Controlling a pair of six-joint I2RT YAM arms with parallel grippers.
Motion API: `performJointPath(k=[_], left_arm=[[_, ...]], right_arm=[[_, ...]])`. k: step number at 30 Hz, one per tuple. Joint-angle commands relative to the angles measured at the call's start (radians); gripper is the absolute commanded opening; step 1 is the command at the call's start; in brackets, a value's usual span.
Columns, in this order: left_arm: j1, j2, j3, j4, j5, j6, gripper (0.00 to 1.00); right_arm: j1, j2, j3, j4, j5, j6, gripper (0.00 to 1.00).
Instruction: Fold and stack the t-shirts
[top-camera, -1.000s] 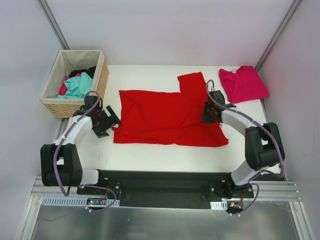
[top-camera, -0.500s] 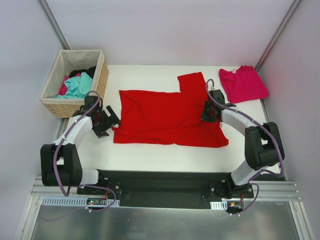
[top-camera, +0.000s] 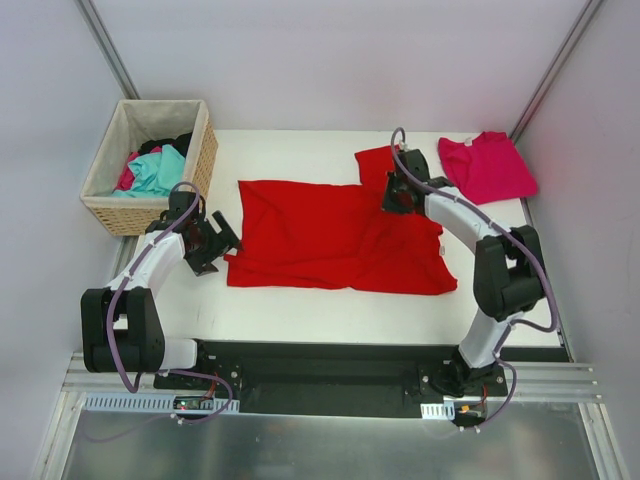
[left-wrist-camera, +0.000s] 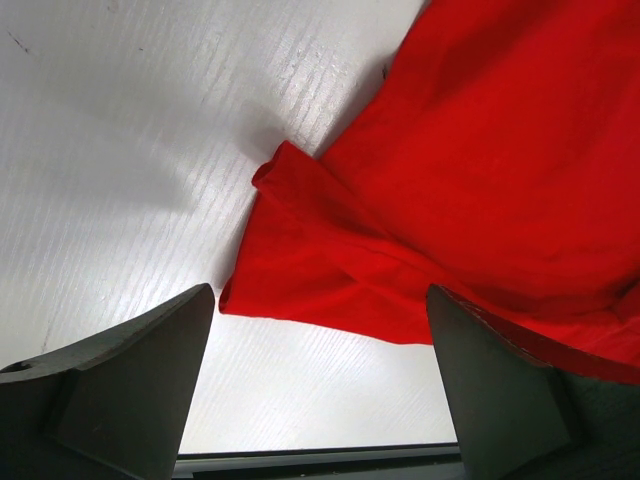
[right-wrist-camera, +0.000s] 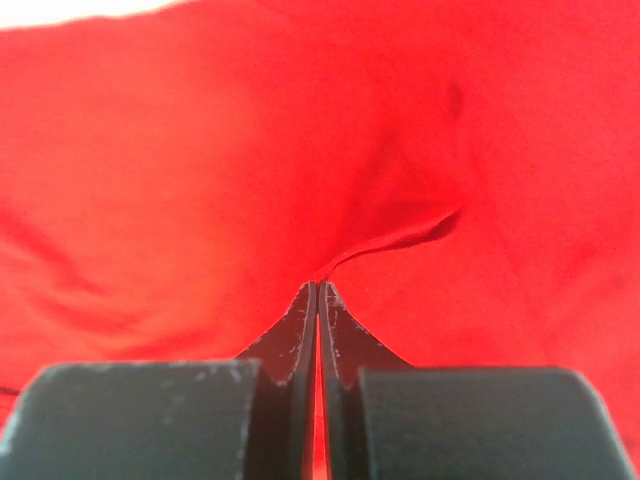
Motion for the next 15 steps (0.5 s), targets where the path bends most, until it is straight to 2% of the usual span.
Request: performJointPath(k=[1,13,14,15], left_arm=[[-0.001,-0.028,0.017,0.007,-0.01,-0.001,0.88],[-0.001,-0.01,0.019,0.014,0.004,-0.004,0.88],[-0.001,-0.01,0.019,0.016,0.005,-0.004,0.88],[-0.002,-0.008,0.019,0.016,0.004,-0.004,0.88]], right_arm=[[0.026,0.091,0.156,-0.023,-0.005,-0.016,0.01],[0.053,0.368,0.391,0.061,-0.054,0.016,0.01],[0.053,0.373,0.403,0.064,-0.052,0.013,0.09],[0.053,0.376,0.405,0.069,-0.065,0.009,0.26]])
